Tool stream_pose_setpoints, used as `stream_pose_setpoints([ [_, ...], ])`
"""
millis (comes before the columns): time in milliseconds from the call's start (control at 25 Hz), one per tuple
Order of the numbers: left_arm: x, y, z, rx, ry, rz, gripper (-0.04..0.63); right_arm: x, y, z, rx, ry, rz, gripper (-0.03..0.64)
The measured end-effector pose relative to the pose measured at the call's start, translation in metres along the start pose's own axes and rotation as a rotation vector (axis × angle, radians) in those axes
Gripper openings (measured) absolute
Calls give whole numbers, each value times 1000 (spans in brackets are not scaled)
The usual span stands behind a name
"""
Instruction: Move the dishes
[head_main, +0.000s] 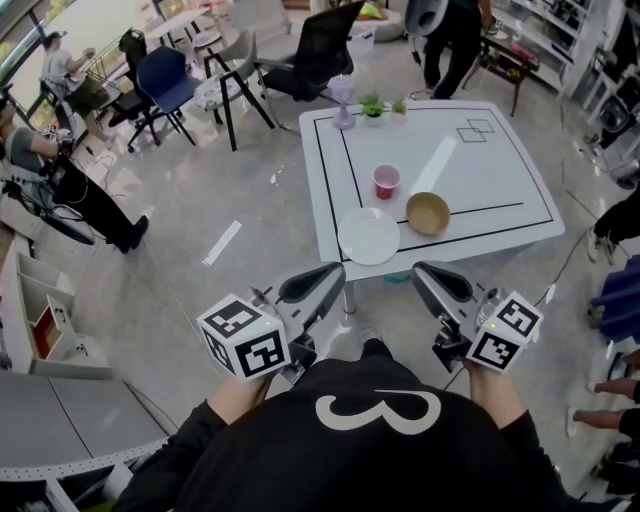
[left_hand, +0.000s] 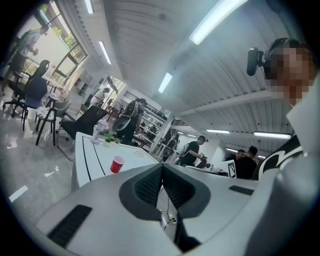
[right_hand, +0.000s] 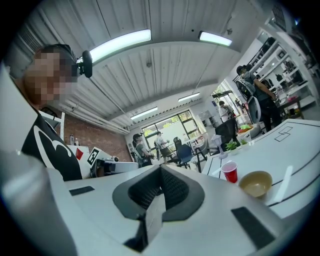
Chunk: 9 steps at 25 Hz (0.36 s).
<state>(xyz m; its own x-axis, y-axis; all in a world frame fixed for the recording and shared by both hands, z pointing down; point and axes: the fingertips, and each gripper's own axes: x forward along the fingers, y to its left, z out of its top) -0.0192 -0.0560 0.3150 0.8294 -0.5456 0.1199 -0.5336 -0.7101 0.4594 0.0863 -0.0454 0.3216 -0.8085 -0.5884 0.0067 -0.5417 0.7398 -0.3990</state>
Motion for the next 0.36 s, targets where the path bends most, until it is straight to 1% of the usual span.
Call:
stream_pose_setpoints([
  [360, 3, 8, -2, -9, 10, 3, 3, 3, -7, -3, 8, 13, -12, 9],
])
